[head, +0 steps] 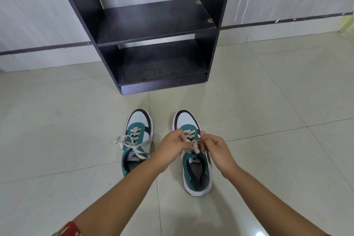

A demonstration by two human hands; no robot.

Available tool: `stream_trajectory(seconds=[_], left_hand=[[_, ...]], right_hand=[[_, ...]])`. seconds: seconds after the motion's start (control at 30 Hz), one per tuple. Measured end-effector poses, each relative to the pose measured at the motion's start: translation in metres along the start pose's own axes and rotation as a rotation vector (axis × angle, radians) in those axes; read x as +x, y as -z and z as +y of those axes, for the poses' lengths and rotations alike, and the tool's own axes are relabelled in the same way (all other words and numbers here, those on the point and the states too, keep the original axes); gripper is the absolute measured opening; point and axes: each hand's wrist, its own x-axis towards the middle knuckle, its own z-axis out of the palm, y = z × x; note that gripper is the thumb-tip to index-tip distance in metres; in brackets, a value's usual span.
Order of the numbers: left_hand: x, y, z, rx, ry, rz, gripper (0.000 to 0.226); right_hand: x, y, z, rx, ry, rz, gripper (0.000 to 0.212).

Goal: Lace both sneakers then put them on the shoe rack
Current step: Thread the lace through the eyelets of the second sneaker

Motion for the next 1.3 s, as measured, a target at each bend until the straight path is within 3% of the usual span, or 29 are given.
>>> stream_trajectory(seconds=[0.1, 0.23, 0.33, 0.4, 0.47, 0.53, 0.63, 0.83, 1.0, 1.3], left_hand=[[0.001, 0.002, 0.0, -0.165, 0.135, 0.024, 0.027], [-0.001, -0.001, -0.004, -0.206, 0.135, 0.034, 0.023], [-0.003, -0.001, -0.004, -0.222, 0.124, 0.053, 0.026], [-0.005, -0.001, -0.006, -0.197, 0.111, 0.098, 0.028], [-0.007, 0.003, -0.013, -0.227, 0.128, 0.158, 0.028], [-0.008, 0.009, -0.021, -0.373, 0.177, 0.159, 0.022], [-0.011, 0.01, -0.033, -0.663, 0.24, 0.103, 0.007], [-0.009, 0.02, -0.054, -0.518, 0.259, 0.222, 0.003], [-0.01, 0.016, -0.053, -0.376, 0.186, 0.314, 0.021], [-0.009, 0.014, -0.059, -0.344, 0.167, 0.452, 0.025]], right_hand=[[-0.005, 0.007, 0.011, -0.298, 0.18, -0.003, 0.032], [-0.009, 0.011, 0.013, -0.552, 0.304, 0.006, 0.04], [-0.009, 0.01, 0.009, -0.62, 0.356, 0.02, 0.033], [-0.01, 0.009, 0.002, -0.355, 0.214, 0.071, 0.029], [-0.009, 0.011, -0.003, 0.065, -0.034, 0.164, 0.03], [-0.009, 0.012, -0.003, 0.369, -0.244, 0.203, 0.026], [-0.01, 0.011, 0.001, 0.689, -0.394, 0.168, 0.034], [-0.003, 0.018, 0.013, 0.639, -0.465, 0.337, 0.023], [0.001, 0.017, 0.021, 0.689, -0.523, 0.396, 0.024], [0.009, 0.024, 0.037, 0.654, -0.558, 0.466, 0.028]])
